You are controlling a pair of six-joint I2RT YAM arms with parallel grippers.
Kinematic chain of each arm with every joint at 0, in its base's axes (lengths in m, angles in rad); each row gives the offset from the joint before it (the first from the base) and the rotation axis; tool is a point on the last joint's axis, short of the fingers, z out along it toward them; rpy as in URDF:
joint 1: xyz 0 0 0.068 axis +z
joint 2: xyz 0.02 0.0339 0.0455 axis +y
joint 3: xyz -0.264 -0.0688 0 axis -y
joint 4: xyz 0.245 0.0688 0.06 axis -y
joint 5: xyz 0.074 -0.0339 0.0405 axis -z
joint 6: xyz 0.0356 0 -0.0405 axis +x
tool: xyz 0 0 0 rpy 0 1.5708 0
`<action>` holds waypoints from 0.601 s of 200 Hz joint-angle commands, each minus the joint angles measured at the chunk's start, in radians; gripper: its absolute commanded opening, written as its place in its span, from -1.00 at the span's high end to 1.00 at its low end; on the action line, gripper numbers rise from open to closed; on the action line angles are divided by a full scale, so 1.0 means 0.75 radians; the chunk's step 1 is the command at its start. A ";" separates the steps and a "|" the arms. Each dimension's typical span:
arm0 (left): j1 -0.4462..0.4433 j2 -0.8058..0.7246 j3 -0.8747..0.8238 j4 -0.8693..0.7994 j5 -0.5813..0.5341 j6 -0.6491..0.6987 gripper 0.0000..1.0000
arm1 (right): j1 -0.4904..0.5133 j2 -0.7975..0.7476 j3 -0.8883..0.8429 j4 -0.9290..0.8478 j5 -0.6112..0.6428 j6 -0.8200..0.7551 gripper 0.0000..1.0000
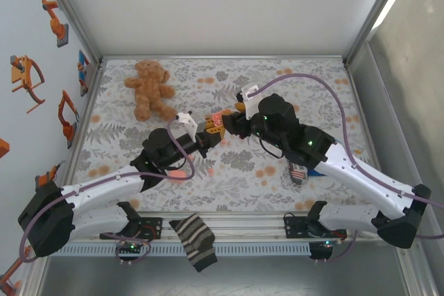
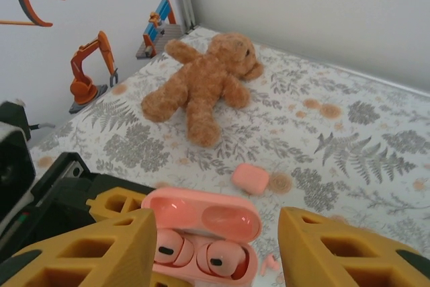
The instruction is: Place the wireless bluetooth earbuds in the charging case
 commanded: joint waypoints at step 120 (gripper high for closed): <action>0.029 -0.242 -0.121 -0.007 0.070 0.079 1.00 | -0.333 -0.034 0.016 -0.018 -0.742 0.270 -0.76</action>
